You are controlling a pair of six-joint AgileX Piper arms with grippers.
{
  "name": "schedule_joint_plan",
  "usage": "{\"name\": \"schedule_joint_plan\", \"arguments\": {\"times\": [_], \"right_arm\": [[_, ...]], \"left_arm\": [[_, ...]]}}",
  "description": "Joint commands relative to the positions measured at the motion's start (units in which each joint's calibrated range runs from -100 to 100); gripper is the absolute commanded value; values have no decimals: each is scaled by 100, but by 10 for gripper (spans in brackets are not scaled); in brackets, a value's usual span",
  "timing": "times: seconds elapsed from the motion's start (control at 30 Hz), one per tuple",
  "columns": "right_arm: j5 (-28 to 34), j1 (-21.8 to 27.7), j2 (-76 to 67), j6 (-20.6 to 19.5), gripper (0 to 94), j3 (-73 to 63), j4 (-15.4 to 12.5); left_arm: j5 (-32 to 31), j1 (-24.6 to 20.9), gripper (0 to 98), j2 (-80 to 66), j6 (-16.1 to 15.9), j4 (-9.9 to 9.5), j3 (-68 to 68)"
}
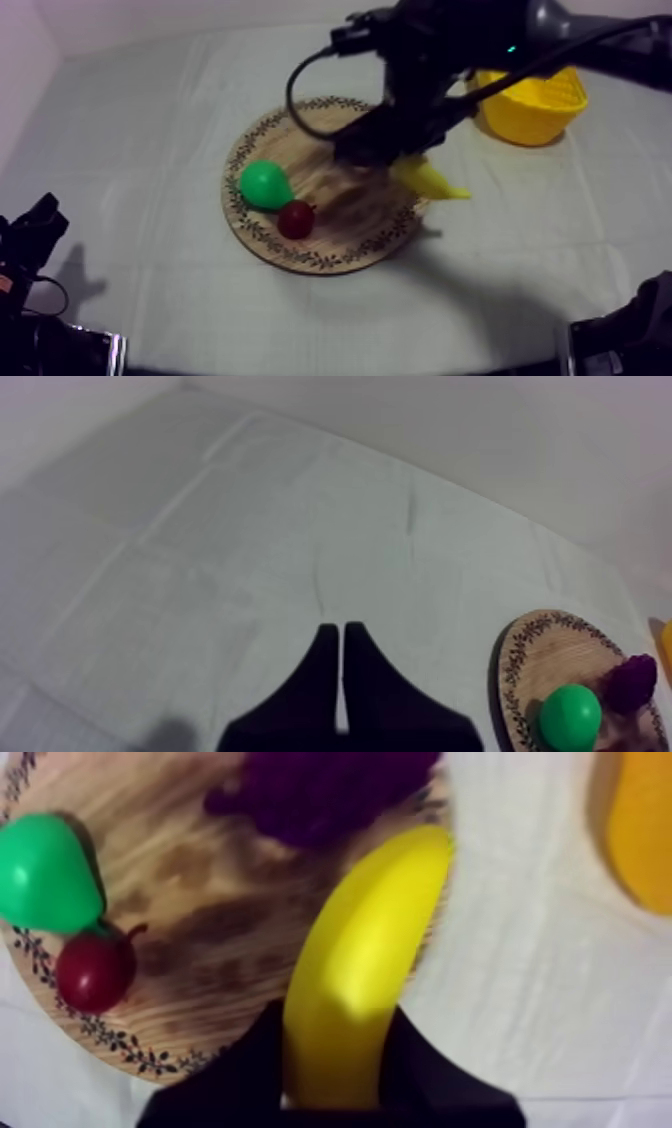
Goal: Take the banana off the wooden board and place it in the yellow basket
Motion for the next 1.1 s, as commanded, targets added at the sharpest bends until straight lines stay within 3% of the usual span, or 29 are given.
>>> {"name": "schedule_joint_plan", "arguments": {"times": [0.0,0.5,1.07], "right_arm": [[-5,135,-317,30,130,-84,169],[-86,1287,-775,319,137,-1101,918],[-706,2377,-137,424,143,-1794,1340]], "left_arm": [[0,2,1,-5,0,3,-1],[0,2,1,-5,2,3,-1],[0,2,1,-5,1,3,-1]]}}
